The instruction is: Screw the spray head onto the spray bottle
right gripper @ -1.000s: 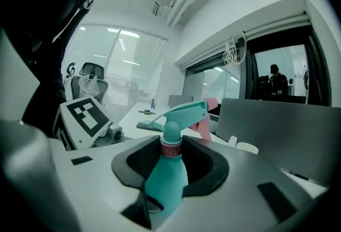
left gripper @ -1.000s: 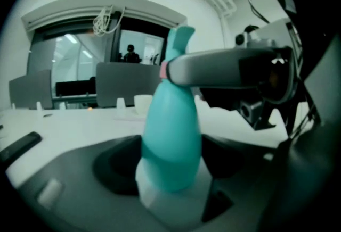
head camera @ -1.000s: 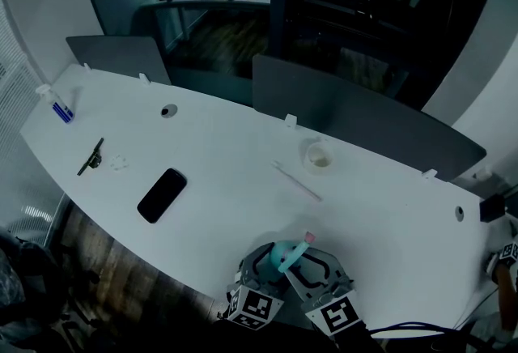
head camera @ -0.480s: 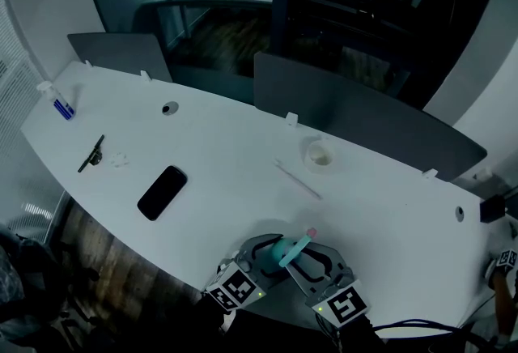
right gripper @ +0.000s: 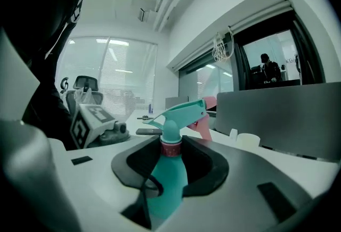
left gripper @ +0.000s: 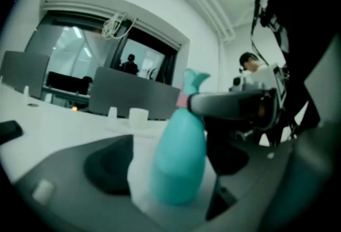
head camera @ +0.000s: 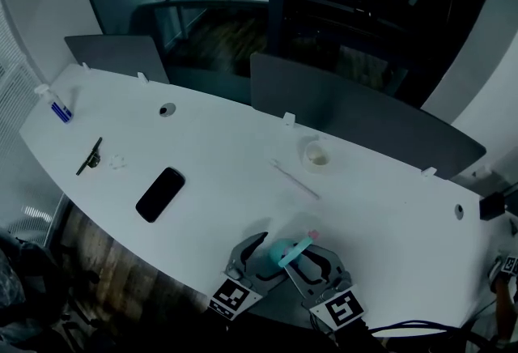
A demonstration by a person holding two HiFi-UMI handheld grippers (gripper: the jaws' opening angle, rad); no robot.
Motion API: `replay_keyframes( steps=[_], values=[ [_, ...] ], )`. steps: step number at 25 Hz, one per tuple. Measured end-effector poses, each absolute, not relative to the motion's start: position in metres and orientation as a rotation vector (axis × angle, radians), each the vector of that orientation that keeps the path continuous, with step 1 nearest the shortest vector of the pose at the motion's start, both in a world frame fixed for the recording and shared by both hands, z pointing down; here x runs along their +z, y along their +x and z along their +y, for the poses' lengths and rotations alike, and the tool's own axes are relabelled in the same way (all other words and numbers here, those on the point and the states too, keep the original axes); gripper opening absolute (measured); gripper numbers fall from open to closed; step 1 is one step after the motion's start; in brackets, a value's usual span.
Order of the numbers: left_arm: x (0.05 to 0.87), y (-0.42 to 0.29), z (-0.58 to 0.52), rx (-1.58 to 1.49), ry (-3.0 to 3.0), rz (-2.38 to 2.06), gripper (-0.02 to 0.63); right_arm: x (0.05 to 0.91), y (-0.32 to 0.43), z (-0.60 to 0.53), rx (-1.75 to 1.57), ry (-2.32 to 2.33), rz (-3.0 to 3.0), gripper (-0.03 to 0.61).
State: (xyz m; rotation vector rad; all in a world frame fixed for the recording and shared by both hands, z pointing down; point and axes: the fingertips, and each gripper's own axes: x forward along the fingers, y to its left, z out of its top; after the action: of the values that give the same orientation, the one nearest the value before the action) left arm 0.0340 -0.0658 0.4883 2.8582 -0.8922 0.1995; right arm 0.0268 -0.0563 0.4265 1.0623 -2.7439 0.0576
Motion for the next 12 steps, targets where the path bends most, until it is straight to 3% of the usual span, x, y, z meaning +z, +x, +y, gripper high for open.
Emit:
replay_keyframes(
  steps=[3,4,5,6,12],
  values=[
    [0.497,0.041,-0.067,0.391,2.965,-0.593,0.445,0.426,0.029,-0.057,0.052,1.005,-2.756,0.133],
    [0.500,0.046,-0.063,0.435,2.971,-0.506,0.429,0.426,0.029,-0.058,0.044,1.002,-2.758,0.133],
    [0.500,0.051,-0.060,0.439,2.968,-0.461,0.352,0.426,0.028,-0.058,0.038,1.006,-2.759,0.133],
    [0.499,0.052,-0.058,0.418,2.963,-0.474,0.331,0.426,0.029,-0.058,0.032,1.016,-2.759,0.133],
    [0.497,0.049,-0.063,0.293,2.797,-1.040,0.328,0.425,0.032,-0.060,0.048,1.083,-2.754,0.133]
  ],
)
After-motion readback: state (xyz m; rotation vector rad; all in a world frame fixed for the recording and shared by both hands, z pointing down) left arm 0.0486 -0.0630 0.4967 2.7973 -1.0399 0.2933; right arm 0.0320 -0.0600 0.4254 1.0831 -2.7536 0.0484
